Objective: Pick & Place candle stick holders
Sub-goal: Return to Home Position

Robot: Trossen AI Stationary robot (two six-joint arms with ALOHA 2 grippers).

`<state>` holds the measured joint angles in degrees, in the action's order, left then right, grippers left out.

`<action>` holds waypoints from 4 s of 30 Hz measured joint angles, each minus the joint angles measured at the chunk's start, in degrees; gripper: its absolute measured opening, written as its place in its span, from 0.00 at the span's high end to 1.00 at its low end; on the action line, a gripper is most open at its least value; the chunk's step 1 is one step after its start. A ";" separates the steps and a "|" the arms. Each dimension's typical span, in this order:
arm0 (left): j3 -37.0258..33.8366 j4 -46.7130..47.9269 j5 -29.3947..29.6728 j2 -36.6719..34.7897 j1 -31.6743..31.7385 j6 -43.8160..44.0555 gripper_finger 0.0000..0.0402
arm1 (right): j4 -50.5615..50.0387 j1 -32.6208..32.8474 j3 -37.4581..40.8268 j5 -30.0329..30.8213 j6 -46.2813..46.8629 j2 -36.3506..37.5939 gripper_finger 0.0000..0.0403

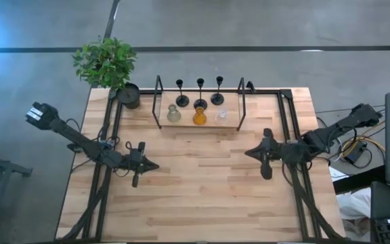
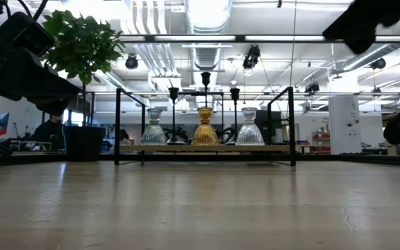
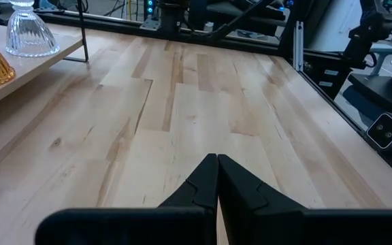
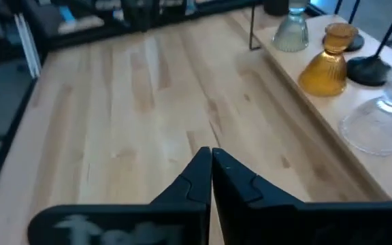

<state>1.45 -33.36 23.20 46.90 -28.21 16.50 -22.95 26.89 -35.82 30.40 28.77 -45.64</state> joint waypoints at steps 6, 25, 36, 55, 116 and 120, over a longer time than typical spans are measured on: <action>0.00 0.02 -0.02 0.01 -0.01 -0.01 0.96 | 12.59 -14.47 11.77 -12.35 -6.80 8.86 0.98; 0.00 0.01 -0.01 0.01 -0.01 -0.01 0.96 | 22.07 -26.97 33.21 -26.11 -29.35 33.99 0.98; 0.00 0.00 0.00 0.01 0.00 -0.01 0.96 | 23.34 -26.95 35.31 -30.50 -31.81 44.58 0.98; 0.00 -0.02 0.00 0.10 0.00 0.00 0.96 | 23.32 -26.93 35.29 -30.41 -30.87 41.88 0.98; -1.09 31.06 -34.51 -46.89 34.37 -20.86 0.96 | 23.44 -26.93 35.27 -30.32 -30.72 40.30 0.98; -1.11 31.29 -34.24 -46.91 34.50 -20.08 0.96 | 23.44 -26.93 35.27 -30.31 -30.77 40.30 0.98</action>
<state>0.34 -2.08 -11.04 -0.01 6.29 -3.58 0.49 -0.03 -0.56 0.09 -2.00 -5.34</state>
